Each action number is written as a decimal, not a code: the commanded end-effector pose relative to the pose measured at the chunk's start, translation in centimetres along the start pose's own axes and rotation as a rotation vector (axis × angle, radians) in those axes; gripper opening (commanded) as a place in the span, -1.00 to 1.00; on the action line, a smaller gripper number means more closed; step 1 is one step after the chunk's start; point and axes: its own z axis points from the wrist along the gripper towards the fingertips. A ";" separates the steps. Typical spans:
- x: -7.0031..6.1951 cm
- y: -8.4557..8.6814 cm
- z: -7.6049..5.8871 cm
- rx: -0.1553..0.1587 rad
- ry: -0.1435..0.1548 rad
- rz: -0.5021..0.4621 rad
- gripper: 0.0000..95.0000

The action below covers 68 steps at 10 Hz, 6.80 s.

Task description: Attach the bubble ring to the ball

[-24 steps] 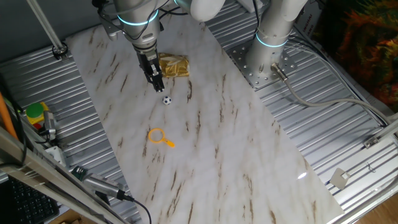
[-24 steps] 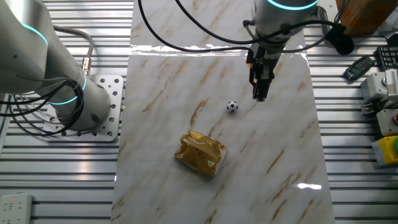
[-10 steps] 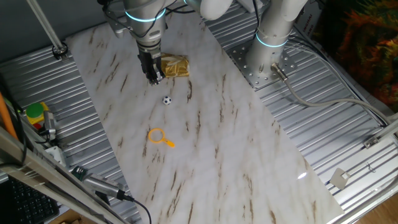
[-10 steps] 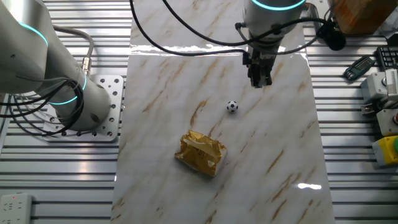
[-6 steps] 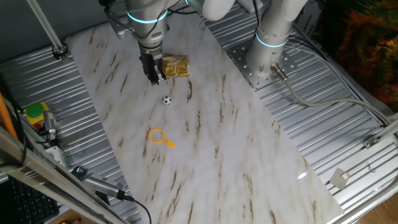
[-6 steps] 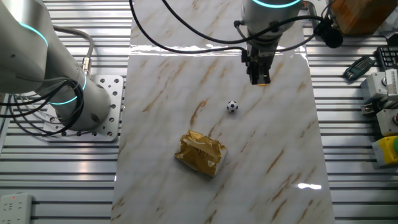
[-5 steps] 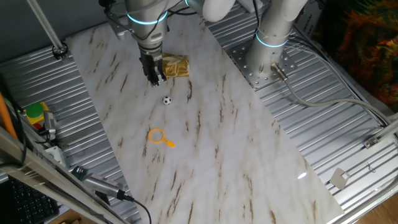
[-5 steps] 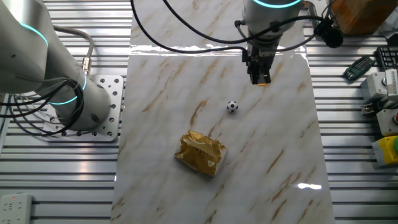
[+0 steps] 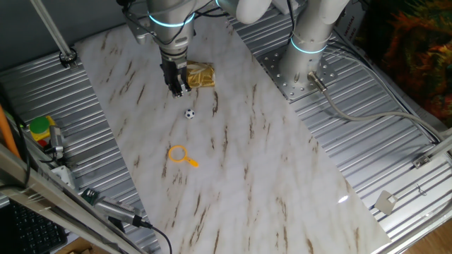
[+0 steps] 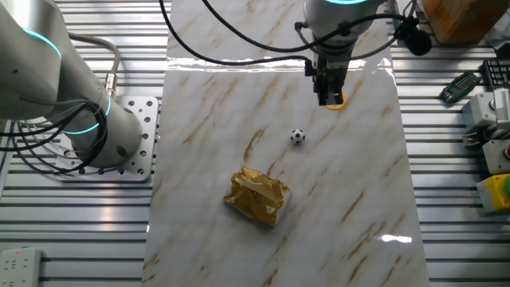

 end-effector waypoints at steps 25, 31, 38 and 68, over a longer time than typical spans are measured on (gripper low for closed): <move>-2.6 13.6 12.5 -0.022 0.048 -0.356 -1.00; -2.5 13.7 13.7 -0.002 0.069 -0.359 -1.00; -2.8 13.9 14.5 -0.001 0.066 -0.354 -1.00; -2.9 14.1 15.2 0.005 0.049 -1.520 -0.60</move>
